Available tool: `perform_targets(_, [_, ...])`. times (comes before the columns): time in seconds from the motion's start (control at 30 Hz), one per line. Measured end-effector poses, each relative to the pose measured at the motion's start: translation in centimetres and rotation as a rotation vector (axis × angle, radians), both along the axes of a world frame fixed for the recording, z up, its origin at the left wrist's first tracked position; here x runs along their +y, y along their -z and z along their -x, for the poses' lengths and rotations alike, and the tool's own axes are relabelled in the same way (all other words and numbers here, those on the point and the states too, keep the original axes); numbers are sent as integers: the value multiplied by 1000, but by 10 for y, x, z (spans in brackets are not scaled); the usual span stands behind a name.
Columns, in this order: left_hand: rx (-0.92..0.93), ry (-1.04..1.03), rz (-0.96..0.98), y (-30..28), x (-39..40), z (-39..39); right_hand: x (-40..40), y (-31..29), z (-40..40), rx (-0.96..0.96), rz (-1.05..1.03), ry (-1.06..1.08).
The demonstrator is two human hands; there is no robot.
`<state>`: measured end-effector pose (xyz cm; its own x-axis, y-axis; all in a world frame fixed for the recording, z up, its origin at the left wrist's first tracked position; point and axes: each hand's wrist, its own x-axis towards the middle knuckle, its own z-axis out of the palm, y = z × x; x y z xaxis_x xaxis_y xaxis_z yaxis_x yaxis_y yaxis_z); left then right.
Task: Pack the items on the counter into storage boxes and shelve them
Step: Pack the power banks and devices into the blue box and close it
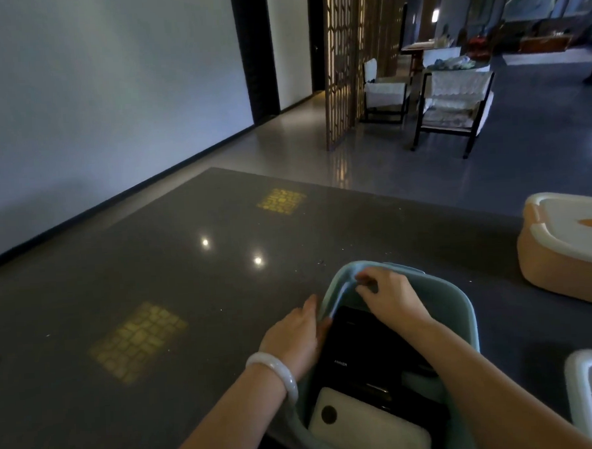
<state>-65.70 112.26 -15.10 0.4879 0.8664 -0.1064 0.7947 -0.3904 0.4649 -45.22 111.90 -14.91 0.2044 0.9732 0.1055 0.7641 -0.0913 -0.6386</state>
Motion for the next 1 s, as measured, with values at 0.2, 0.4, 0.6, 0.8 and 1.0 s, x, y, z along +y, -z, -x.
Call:
perform_targets(0.2, [169, -227, -182, -18, 2, 47, 31, -24, 49, -128, -102, -229])
perform_targets(0.4, [398, -472, -228, -20, -31, 142, 61, -25, 141, -274, -20, -508])
perform_targets(0.6, [488, -742, -104, -15, -91, 221, 49, -18, 263, -350, -8, -879])
perform_targets(0.8, [467, -951, -69, -8, -149, 285, 19, -14, 361, -340, 21, -1111])
perform_targets(1.0, [426, -1091, -33, -5, -194, 343, -5, -8, 448, -400, 27, -1247])
